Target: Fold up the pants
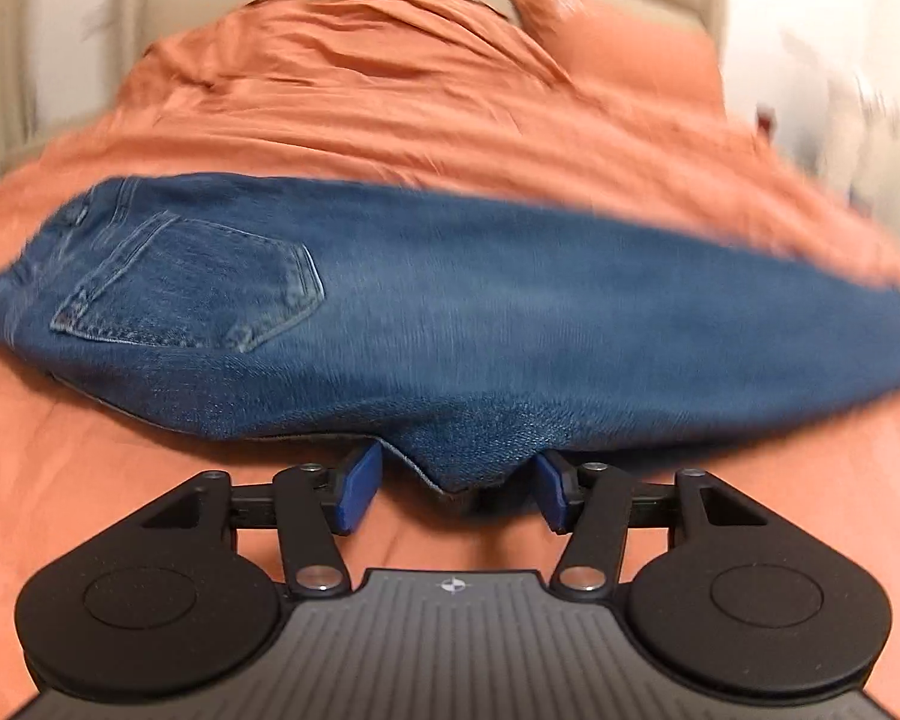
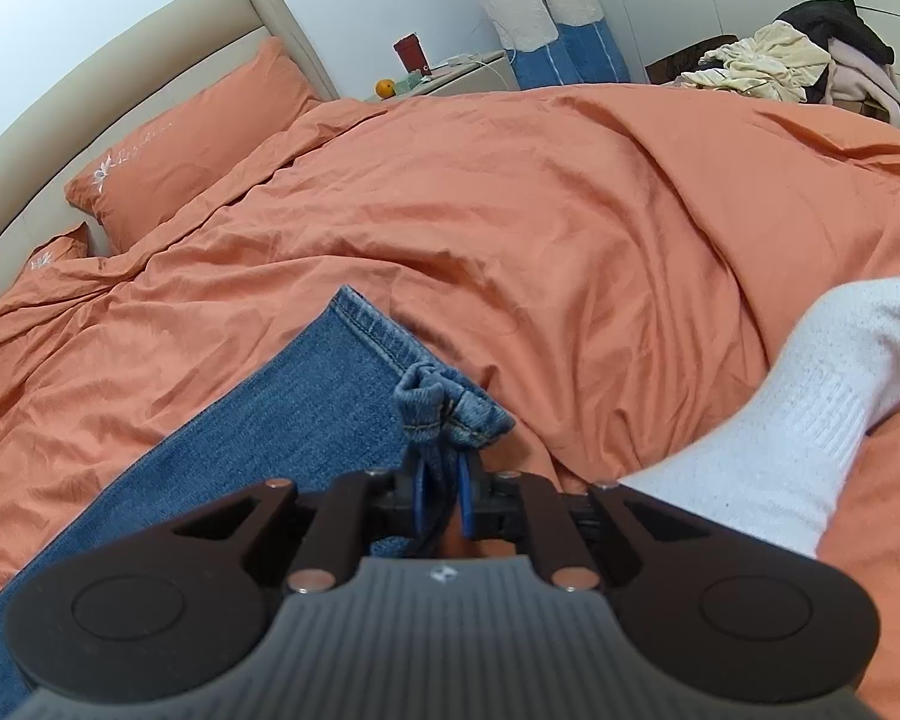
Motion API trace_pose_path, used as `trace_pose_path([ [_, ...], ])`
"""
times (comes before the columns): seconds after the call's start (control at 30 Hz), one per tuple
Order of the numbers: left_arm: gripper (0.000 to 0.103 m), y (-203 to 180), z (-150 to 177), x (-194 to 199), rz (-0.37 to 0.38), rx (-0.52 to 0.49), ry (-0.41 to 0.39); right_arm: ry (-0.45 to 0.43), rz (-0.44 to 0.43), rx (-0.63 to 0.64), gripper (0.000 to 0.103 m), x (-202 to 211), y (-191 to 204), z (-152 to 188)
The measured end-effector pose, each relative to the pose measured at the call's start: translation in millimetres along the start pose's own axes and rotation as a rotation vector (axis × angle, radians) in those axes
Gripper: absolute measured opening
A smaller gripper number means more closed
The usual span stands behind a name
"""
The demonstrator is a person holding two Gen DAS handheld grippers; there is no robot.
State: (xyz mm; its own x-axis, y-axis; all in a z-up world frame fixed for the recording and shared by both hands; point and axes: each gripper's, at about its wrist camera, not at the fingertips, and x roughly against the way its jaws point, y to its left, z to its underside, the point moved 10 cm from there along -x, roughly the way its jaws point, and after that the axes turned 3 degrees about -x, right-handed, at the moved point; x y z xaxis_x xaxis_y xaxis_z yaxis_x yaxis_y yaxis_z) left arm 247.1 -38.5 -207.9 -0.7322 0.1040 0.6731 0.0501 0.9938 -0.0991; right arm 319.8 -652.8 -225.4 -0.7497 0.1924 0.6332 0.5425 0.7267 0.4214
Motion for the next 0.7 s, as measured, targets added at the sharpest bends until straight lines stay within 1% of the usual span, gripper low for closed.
trace_pose_path([
  [0.1, 0.069, 8.2, -9.2, -3.1, 0.043, 0.121, 0.007, 0.002, 0.005, 0.019, 0.005, -2.8, 1.5, 0.8],
  [0.13, 0.070, 11.0, -9.7, -7.3, 0.042, 0.151, 0.019, 0.002, 0.006, 0.023, 0.005, -3.6, 2.3, 0.8],
  [0.2, 0.070, 12.2, -4.1, -18.1, -0.002, 0.160, 0.072, 0.000, 0.007, 0.031, 0.005, -4.0, 3.4, 0.6],
  [0.27, 0.065, 7.0, 6.0, -27.8, -0.045, 0.131, 0.132, -0.001, 0.006, 0.030, 0.005, -3.9, 4.1, -0.1],
  [0.3, 0.059, 3.9, 8.3, -28.0, -0.059, 0.111, 0.137, -0.001, 0.006, 0.028, 0.005, -4.0, 3.8, -0.1],
  [0.33, 0.050, 1.0, 8.9, -25.9, -0.068, 0.100, 0.130, -0.001, 0.006, 0.028, 0.005, -4.1, 3.5, -0.1],
  [0.37, 0.043, -0.7, 7.3, -22.5, -0.071, 0.110, 0.121, -0.001, 0.006, 0.030, 0.005, -4.3, 3.4, 0.0],
  [0.4, 0.028, -1.6, 5.4, -17.9, -0.066, 0.129, 0.118, -0.002, 0.008, 0.033, 0.005, -4.0, 3.2, 0.6],
  [0.43, 0.023, -3.5, 2.1, -11.5, -0.068, 0.141, 0.113, -0.003, 0.010, 0.036, 0.005, -4.0, 3.4, 0.5],
  [0.5, 0.019, -7.3, -7.3, 4.2, -0.082, 0.124, 0.092, -0.007, 0.020, 0.046, 0.005, -4.0, 4.6, 0.7],
  [0.53, 0.017, -7.5, -9.1, 9.6, -0.079, 0.131, 0.096, -0.010, 0.029, 0.058, 0.005, -3.6, 5.7, 0.3],
  [0.57, 0.015, -5.5, -7.8, 12.5, -0.067, 0.152, 0.117, -0.014, 0.038, 0.070, 0.005, -2.8, 7.1, 0.1],
  [0.6, 0.010, -1.4, -2.4, 11.4, -0.054, 0.177, 0.149, -0.021, 0.044, 0.080, 0.005, -1.7, 8.2, -0.1],
  [0.63, 0.007, 4.8, 6.1, 3.7, -0.054, 0.198, 0.188, -0.027, 0.049, 0.092, 0.005, -0.7, 9.6, -0.6],
  [0.7, 0.007, 12.5, 30.7, -9.6, -0.059, 0.212, 0.254, -0.026, 0.060, 0.099, 0.005, -0.6, 9.9, 0.1],
])
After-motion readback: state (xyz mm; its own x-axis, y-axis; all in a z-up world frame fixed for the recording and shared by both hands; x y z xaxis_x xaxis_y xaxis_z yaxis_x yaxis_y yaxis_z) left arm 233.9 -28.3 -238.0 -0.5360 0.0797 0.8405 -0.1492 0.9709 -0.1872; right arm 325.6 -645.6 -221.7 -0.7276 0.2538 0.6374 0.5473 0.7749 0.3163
